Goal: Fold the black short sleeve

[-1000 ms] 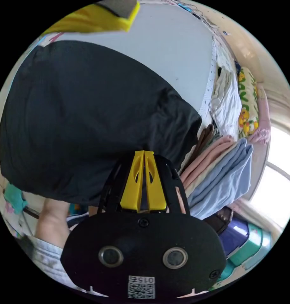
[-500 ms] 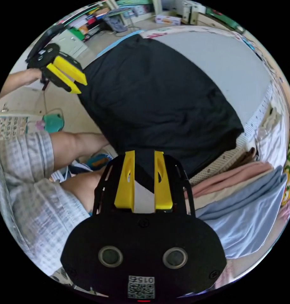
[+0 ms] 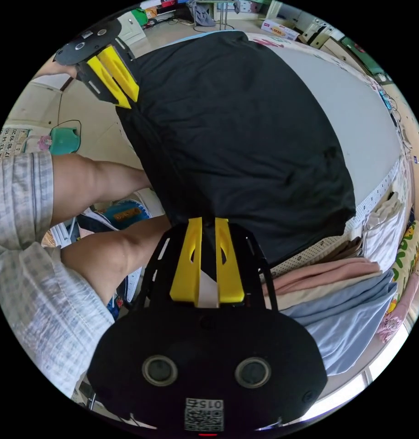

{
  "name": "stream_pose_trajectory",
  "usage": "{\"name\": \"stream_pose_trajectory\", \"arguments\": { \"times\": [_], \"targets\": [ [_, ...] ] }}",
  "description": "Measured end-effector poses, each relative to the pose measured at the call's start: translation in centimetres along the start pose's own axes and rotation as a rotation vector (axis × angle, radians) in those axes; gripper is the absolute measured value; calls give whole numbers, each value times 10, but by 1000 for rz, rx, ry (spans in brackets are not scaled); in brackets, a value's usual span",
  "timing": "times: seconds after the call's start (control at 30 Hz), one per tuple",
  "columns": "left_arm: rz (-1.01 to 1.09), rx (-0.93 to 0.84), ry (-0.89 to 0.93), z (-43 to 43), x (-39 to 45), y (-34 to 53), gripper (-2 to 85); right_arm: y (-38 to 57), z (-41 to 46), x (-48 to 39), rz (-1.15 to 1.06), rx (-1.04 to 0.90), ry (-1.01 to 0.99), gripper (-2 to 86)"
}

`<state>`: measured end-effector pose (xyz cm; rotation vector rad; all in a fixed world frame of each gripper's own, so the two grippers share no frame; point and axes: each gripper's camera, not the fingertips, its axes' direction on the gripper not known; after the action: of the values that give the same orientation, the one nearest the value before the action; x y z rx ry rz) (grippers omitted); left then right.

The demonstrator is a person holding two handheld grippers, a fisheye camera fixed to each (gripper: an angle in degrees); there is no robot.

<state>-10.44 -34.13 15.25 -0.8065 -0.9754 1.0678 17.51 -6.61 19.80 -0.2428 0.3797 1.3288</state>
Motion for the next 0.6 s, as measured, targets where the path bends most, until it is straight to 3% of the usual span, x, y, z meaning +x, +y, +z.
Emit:
{"name": "stream_pose_trajectory", "arguments": {
  "times": [0.17, 0.37, 0.6],
  "targets": [
    [-99, 17, 91, -20, -23, -8, 3, -10, 9, 9, 36, 33, -38, 0],
    [-108, 16, 84, -38, -32, -14, 9, -32, 35, -7, -71, 14, -74, 86],
    [-61, -45, 99, -28, -43, -25, 16, -63, 69, -31, -74, 25, 46, 68]
  ]
}}
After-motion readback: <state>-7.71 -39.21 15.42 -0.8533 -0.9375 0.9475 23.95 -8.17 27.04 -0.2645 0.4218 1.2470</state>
